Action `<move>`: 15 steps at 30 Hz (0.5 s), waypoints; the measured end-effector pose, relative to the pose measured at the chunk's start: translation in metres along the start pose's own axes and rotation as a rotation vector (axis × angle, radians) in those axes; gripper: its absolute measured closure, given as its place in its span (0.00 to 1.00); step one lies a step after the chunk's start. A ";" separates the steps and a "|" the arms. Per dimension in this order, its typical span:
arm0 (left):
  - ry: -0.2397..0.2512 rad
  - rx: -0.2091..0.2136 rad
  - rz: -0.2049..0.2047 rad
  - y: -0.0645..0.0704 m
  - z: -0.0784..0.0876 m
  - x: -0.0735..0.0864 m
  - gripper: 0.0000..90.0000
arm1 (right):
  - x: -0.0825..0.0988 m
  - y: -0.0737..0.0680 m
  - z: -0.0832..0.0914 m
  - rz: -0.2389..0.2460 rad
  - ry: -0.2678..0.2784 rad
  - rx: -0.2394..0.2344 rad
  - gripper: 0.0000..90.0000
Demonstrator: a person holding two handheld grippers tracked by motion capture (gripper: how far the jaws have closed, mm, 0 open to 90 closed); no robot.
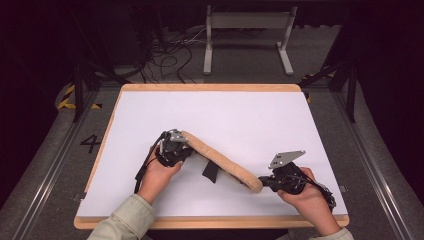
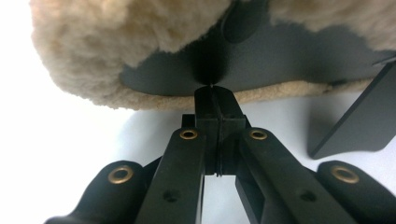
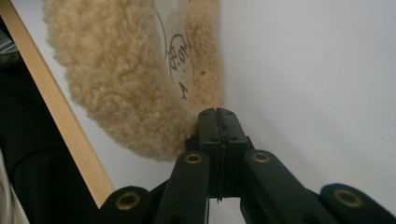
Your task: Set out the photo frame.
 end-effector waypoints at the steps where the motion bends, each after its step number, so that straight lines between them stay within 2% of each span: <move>1: -0.001 -0.005 0.001 -0.001 0.001 0.001 1.00 | 0.000 0.000 0.000 -0.001 0.000 -0.001 1.00; 4: 0.006 0.017 0.012 0.001 0.007 0.002 1.00 | 0.000 0.002 0.000 -0.004 0.004 0.002 1.00; 7: 0.006 0.051 -0.005 0.011 0.013 0.006 1.00 | 0.000 0.005 0.002 -0.013 0.015 0.012 1.00; 10: 0.004 0.096 -0.038 0.029 0.018 0.010 1.00 | -0.001 0.007 0.005 -0.017 0.024 0.024 1.00; 12: 0.002 0.108 -0.046 0.033 0.019 0.010 1.00 | -0.001 0.008 0.005 -0.020 0.028 0.026 1.00; 13: 0.009 0.141 -0.061 0.046 0.022 0.010 1.00 | -0.001 0.010 0.006 -0.025 0.030 0.031 1.00; 15: 0.009 0.148 -0.069 0.050 0.022 0.010 1.00 | -0.002 0.010 0.006 -0.025 0.032 0.033 1.00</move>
Point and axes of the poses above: each handheld gripper's, and its own axes: z roughly backward along the jaws, x roughly out of its underside, y roughly to its right, the point moved 8 cm from there along -z, roughly forward along the jaws, and after that the axes turned 3 degrees about y, right-handed, at the moved point
